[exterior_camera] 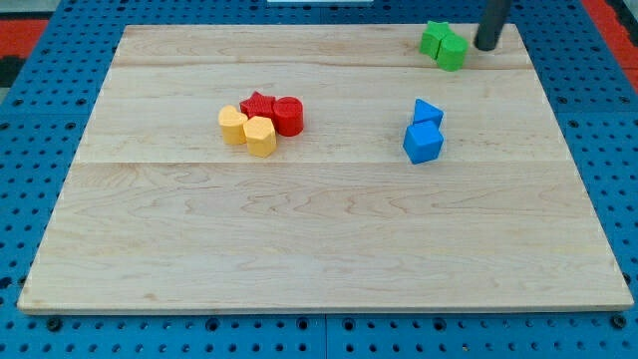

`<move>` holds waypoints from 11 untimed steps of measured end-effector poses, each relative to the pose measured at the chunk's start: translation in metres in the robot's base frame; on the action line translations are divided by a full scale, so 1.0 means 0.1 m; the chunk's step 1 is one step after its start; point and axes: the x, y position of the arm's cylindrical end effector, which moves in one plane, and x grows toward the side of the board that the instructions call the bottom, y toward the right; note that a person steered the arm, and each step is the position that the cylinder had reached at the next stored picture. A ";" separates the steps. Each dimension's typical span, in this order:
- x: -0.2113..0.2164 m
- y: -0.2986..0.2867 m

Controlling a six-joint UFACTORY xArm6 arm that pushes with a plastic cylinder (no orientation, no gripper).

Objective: Place blue cube to the bottom of the blue triangle

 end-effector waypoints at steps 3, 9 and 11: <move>0.24 0.38; 1.62 -0.82; 1.61 -0.44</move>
